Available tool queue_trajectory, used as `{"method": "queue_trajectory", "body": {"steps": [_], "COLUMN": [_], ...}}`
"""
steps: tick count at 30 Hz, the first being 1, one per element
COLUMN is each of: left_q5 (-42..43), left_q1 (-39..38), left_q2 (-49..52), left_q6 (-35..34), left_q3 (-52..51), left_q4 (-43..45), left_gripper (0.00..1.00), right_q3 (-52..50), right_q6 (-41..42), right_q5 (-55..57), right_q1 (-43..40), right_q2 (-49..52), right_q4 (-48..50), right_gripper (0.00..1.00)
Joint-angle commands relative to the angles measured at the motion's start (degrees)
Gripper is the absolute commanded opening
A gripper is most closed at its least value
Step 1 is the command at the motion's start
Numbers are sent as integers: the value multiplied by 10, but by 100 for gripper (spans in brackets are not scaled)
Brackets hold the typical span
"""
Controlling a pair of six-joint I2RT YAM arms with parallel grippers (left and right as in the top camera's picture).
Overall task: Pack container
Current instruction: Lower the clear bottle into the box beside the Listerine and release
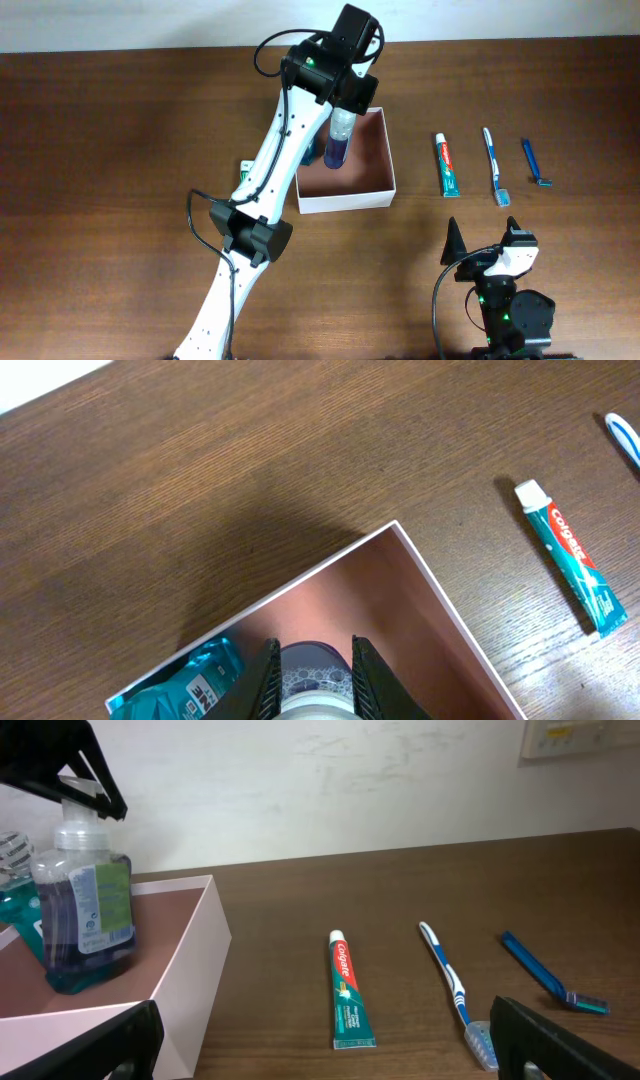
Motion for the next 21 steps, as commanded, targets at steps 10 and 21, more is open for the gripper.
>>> {"method": "queue_trajectory", "body": {"steps": [10, 21], "left_q5": [-31, -32], "left_q1": [-2, -2], "left_q2": [-10, -10], "left_q6": [2, 4], "left_q3": [8, 8], "left_q4": [11, -6], "left_gripper": [30, 30], "right_q3": [-5, -5], "right_q6": [0, 0], "right_q5": [-3, -3], "right_q1": [-5, -5], "right_q2": [-4, -4], "right_q4": [0, 0], "right_gripper": [98, 98]}}
